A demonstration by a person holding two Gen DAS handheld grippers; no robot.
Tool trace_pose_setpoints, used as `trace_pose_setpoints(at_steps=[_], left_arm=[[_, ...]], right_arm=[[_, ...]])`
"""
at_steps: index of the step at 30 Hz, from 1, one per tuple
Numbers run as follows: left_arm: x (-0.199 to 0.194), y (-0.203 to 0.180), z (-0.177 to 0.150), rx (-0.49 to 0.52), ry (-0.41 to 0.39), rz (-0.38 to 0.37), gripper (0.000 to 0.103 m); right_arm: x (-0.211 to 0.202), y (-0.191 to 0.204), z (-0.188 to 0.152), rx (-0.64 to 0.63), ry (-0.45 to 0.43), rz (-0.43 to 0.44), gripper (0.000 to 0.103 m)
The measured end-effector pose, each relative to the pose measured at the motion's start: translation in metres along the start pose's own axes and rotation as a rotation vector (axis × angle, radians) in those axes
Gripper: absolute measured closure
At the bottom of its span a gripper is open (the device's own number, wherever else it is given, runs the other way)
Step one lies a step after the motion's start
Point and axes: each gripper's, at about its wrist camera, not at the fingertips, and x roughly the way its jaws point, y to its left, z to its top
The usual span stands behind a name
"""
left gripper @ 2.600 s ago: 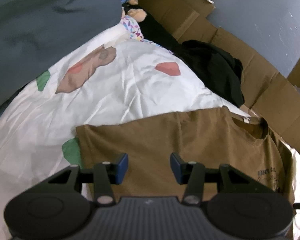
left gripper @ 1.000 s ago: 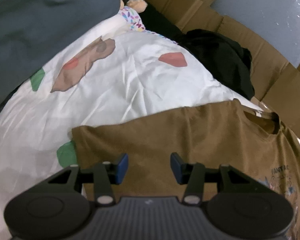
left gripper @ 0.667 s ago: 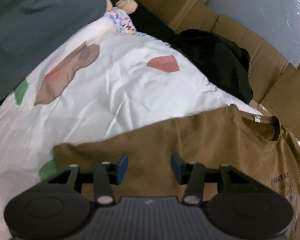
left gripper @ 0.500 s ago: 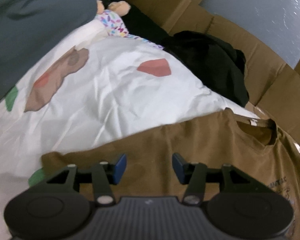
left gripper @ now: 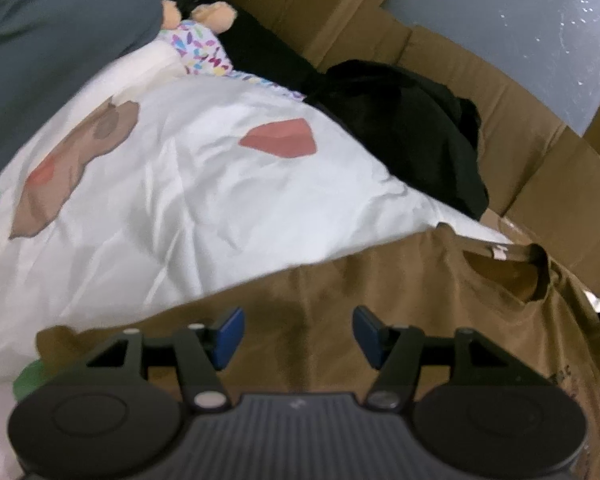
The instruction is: Fold clothes
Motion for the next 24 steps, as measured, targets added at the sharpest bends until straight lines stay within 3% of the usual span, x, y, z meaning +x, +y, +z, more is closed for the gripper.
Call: trace_pose_setpoints(at_steps=[8, 24], left_arm=[[0.015, -0.012, 0.001, 0.016, -0.002, -0.033, 0.039], [0.021, -0.023, 0.004, 0.05, -0.013, -0.036, 0.04]], right_arm=[[0.009, -0.004, -0.004, 0.005, 0.027, -0.005, 0.069], [-0.009, -0.021, 0.003, 0.048, -0.037, 0.006, 0.069]])
